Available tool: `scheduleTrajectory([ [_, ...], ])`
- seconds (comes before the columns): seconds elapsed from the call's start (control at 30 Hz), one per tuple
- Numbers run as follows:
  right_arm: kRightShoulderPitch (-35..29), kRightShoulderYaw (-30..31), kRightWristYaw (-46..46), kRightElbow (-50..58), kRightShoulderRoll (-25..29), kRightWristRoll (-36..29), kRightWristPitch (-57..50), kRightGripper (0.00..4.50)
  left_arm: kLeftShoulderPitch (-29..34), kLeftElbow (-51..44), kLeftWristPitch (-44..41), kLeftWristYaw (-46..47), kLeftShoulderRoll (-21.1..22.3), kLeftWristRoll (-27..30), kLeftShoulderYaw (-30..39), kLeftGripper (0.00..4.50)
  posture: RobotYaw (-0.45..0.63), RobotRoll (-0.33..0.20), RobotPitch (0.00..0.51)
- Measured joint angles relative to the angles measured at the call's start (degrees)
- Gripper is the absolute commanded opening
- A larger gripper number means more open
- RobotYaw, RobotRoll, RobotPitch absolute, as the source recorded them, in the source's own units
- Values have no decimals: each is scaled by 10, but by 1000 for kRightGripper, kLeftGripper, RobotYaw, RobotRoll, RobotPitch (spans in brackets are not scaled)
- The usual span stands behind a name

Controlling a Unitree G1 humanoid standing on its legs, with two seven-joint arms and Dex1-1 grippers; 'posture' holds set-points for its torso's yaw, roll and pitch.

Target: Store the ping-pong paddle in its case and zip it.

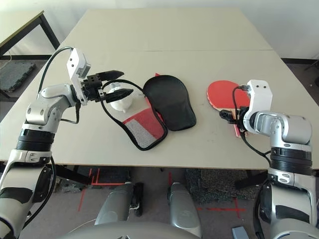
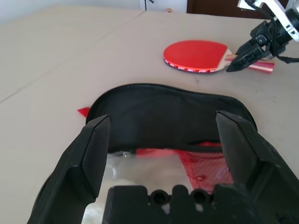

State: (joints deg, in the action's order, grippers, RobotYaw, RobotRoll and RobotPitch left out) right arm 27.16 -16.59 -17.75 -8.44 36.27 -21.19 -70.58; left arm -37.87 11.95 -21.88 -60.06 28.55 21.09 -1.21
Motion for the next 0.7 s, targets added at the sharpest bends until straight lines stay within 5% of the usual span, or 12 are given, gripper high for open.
scheduleTrajectory([
  [0.23, 0, -2, -1, -8, 4, 7, -1, 1314, 5, -20, -10, -1, 8, 1, 0, 4500, 51, 0, 121],
  [0.5, 22, 34, -13, 45, 7, 3, -57, 1188, 24, -18, -12, -7, 14, 0, 0, 4500, 48, 0, 120],
  [0.7, 108, 36, -6, 88, -36, -8, -128, 1182, 28, -17, -9, -7, 18, 0, 1, 4500, 68, 0, 113],
])
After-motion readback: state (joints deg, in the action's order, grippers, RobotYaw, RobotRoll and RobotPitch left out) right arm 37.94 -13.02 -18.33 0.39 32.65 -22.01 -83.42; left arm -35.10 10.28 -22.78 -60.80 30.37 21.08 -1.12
